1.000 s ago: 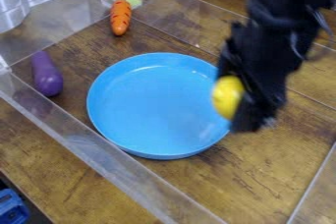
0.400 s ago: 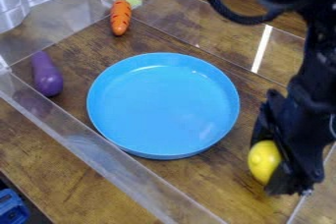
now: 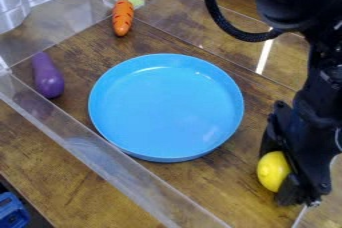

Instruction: Remove the lemon from the blue tray and put it on the table

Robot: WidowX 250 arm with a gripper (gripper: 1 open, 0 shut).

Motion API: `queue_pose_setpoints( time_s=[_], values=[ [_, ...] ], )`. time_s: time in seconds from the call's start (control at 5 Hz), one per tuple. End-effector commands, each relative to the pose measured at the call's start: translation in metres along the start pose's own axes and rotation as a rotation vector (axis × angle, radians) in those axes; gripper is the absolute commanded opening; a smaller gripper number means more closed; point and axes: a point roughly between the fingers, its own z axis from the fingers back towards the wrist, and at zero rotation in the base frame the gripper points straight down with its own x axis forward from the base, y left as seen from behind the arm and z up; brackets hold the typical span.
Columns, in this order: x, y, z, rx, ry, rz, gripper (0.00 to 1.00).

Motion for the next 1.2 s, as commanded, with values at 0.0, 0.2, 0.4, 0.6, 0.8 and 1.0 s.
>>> queue_pose_setpoints(
  time_s=[0.0,0.2,0.4,0.6,0.8,1.0],
  values=[
    [0.0072,-0.0058,0.0031,0.005,-0.043,-0.010,1.00],
    [0.0078,-0.0053,0.0010,0.001,-0.042,-0.006,0.00],
    [0.0065,-0.0046,0.0017,0.003,-0.049,-0.001,1.00],
    [0.0058,-0.0046,0.0003,0.002,-0.051,0.001,0.00],
    [0.0046,-0.0040,-0.0006,0.001,-0.053,0.005,0.00],
    [0.0037,-0.0031,-0.0016,0.000,-0.054,0.011,1.00]
  ],
)
